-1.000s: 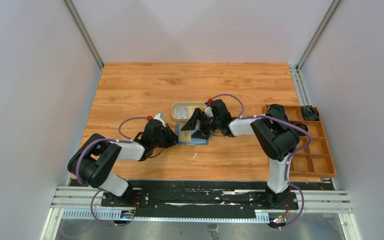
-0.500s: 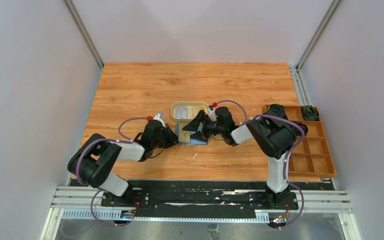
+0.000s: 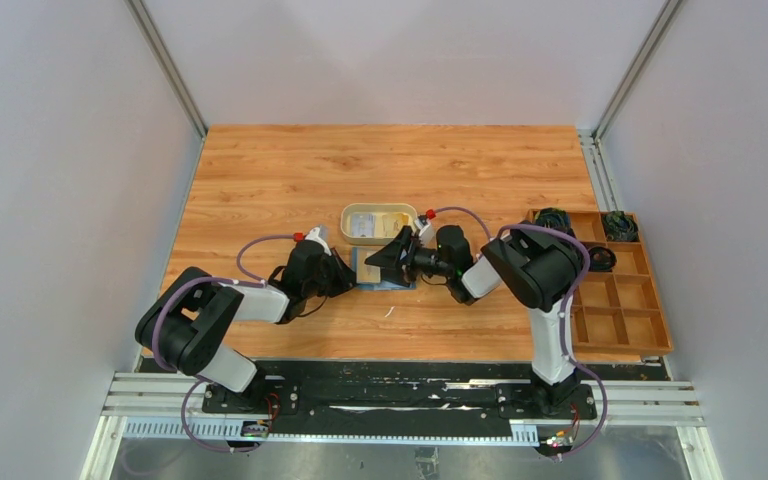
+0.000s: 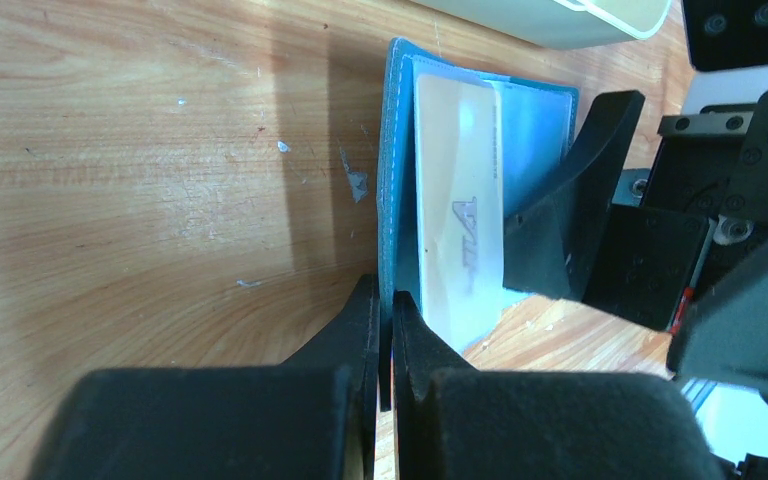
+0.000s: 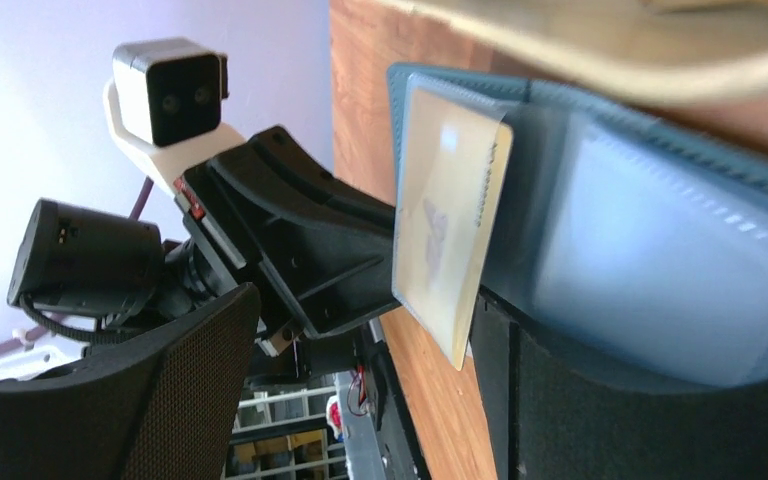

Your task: Take the credit cards out of the card holder

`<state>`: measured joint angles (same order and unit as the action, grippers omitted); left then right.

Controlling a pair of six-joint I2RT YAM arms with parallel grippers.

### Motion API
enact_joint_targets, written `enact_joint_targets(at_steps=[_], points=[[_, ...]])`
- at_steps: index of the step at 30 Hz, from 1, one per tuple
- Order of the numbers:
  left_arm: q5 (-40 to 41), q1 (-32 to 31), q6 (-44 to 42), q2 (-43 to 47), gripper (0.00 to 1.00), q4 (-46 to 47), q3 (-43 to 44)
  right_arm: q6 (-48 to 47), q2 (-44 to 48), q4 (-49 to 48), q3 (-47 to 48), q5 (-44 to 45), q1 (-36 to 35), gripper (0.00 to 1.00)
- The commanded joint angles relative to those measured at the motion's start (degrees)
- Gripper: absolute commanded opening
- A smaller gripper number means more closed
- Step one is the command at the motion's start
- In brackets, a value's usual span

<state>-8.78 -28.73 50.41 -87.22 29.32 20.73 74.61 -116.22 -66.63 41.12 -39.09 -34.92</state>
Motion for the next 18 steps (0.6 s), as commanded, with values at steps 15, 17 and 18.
enact_joint_targets(at_steps=[15, 17, 18], points=[[6.25, -0.72, -4.07, -4.36, 0.0, -19.92, -4.73, 3.09, -2.24, -14.64, -3.32, 0.28, -3.15, 0.72], [6.18, -0.69, -4.09, -4.45, 0.0, -19.92, -4.72, 2.09, -2.32, -13.64, -3.62, 0.86, -3.07, 0.71], [6.18, -0.75, -4.09, -4.45, 0.0, -19.91, -4.69, 1.92, -2.38, -13.54, -3.72, 0.99, -3.03, 0.7]])
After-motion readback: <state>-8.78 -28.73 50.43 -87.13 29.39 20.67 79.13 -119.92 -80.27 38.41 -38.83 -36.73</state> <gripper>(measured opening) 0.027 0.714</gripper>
